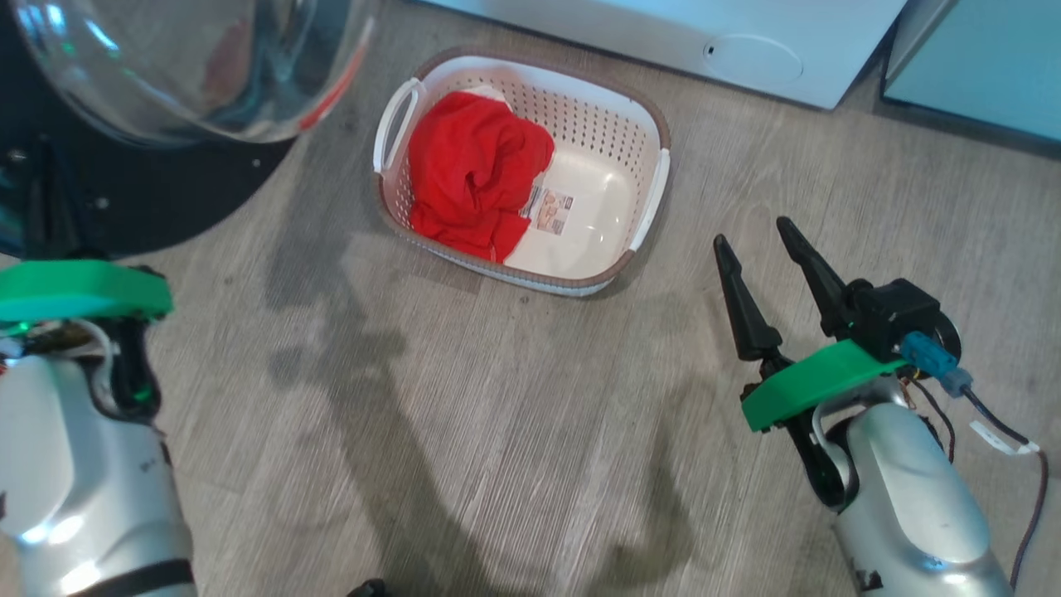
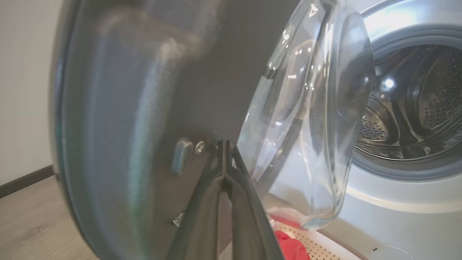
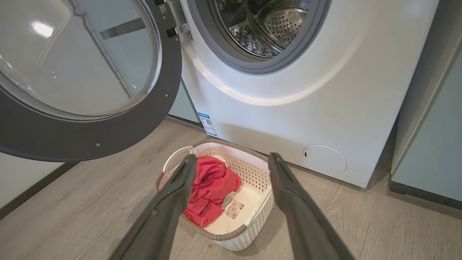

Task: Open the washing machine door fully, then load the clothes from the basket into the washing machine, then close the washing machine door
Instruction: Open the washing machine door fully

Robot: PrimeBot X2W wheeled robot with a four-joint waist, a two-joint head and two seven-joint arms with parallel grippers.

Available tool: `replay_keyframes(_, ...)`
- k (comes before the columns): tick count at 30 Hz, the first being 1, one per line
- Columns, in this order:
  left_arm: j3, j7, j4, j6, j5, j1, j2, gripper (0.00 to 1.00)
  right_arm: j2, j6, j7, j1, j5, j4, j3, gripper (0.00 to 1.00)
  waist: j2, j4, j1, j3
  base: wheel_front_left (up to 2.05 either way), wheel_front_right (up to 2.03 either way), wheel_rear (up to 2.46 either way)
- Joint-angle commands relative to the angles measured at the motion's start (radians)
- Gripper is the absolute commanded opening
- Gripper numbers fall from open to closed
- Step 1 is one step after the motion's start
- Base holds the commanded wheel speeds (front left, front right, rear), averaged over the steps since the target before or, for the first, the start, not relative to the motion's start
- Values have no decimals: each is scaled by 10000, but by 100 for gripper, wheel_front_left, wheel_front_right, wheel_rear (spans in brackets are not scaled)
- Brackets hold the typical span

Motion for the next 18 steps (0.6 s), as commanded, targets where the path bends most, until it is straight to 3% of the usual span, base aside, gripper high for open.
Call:
replay_keyframes(1, 463, -49, -217, -45, 13, -279, 388, 0, 72, 0, -93, -171, -74, -301, 229, 100, 0, -5, -1, 86, 0, 0, 0)
replay_keyframes(8, 971, -49, 351, -213, 245, -822, 958, 0, 72, 0, -93, -244, -310, -316, 171, 100, 0, -11, -1, 415, 0, 0, 0)
replay_keyframes(18, 945, -49, 1596, -263, 366, -1704, 2001, 0, 56, 0, 17, -396, -659, -575, 49, 100, 0, -109, -1, 1107, 0, 0, 0)
